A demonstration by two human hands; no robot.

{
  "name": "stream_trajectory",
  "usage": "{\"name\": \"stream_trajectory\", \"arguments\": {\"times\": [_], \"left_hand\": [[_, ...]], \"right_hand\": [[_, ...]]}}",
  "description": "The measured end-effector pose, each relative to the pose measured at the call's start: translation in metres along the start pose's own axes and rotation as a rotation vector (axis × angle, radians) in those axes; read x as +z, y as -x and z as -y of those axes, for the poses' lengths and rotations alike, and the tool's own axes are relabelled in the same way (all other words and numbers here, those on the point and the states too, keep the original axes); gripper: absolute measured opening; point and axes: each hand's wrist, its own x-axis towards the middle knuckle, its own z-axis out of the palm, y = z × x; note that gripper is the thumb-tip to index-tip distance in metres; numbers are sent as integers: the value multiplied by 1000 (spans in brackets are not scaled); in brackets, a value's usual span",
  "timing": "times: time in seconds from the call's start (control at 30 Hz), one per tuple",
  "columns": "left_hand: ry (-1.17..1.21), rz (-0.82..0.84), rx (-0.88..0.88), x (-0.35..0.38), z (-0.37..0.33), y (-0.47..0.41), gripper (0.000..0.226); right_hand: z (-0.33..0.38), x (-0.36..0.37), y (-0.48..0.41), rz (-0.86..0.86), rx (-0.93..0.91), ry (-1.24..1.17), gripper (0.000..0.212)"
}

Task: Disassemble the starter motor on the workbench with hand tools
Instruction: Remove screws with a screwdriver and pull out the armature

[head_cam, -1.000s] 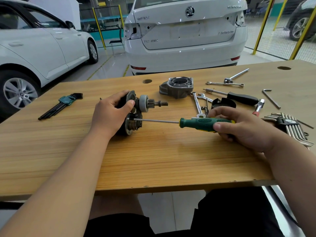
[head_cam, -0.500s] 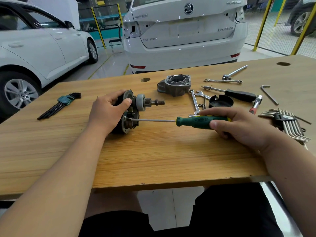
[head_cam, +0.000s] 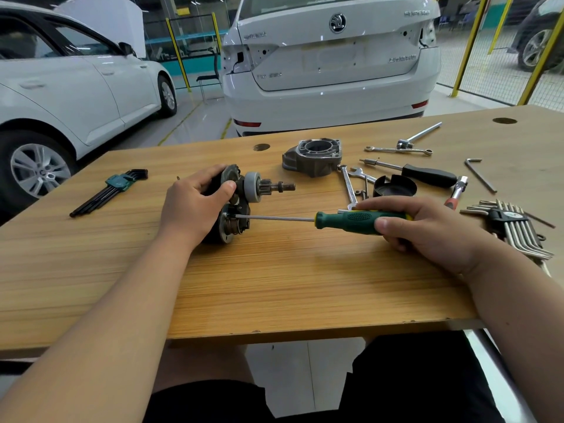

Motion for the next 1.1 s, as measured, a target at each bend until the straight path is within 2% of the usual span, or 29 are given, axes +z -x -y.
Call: {"name": "stream_trajectory", "arguments": {"times": [0.2,0.4,1.1], "left_hand": [[-8,-8,11,1,-1,1,40],[-7,-17,10,0,-1,2,40],[16,-38,9,1,4,2,42]], "right_hand": [[-1,0,0,6,-4,-16,40],[3,2,1,-7,12,-17,30],[-4,-1,-1,-5,15,2,31]]}}
